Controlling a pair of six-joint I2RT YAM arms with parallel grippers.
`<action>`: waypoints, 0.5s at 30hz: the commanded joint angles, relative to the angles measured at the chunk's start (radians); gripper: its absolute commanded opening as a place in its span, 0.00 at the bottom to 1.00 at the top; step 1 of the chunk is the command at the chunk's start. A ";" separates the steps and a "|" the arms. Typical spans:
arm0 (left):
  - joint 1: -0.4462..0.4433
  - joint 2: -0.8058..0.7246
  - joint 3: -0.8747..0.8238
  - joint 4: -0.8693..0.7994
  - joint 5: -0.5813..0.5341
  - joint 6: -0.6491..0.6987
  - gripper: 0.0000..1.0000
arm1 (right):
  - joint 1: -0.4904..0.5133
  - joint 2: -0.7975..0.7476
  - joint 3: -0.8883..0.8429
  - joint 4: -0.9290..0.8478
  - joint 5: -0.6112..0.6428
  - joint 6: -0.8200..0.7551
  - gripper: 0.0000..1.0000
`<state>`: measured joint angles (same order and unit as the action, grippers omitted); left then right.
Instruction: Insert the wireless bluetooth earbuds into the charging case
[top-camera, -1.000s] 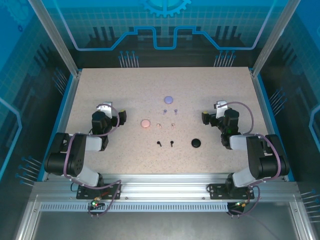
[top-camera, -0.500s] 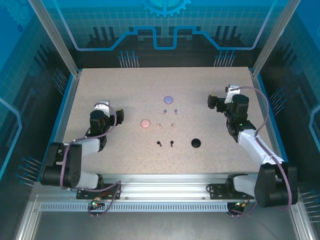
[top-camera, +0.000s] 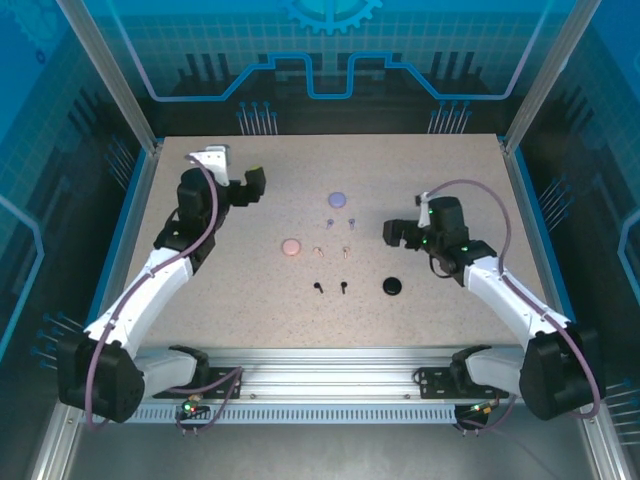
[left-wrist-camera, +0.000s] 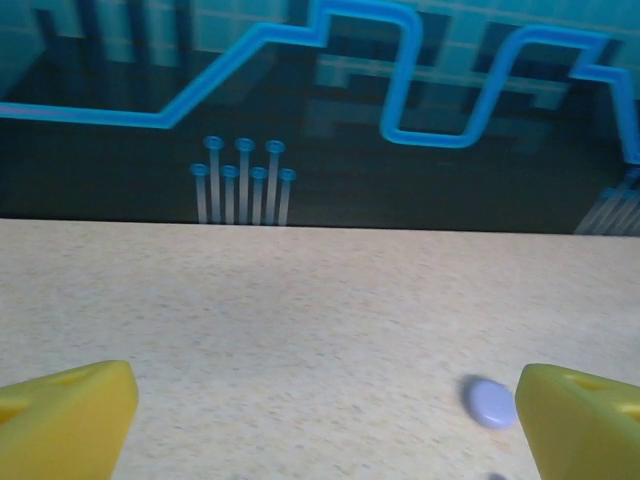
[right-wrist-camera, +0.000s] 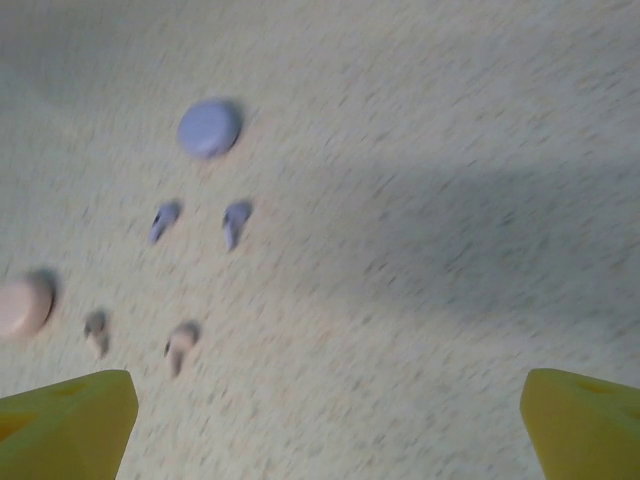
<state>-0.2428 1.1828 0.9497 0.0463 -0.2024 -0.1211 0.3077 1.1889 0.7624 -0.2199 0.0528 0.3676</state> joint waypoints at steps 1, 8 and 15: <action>-0.063 -0.012 0.068 -0.249 -0.035 -0.088 0.99 | 0.086 -0.021 0.051 -0.199 0.094 0.027 1.00; -0.141 -0.083 0.052 -0.369 -0.029 -0.206 0.99 | 0.214 -0.014 0.107 -0.437 0.193 0.095 0.96; -0.195 -0.124 -0.012 -0.423 -0.024 -0.258 0.99 | 0.253 0.074 0.165 -0.575 0.182 0.122 0.93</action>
<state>-0.4156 1.0725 0.9653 -0.3134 -0.2138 -0.3302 0.5415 1.2194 0.8898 -0.6823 0.2169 0.4583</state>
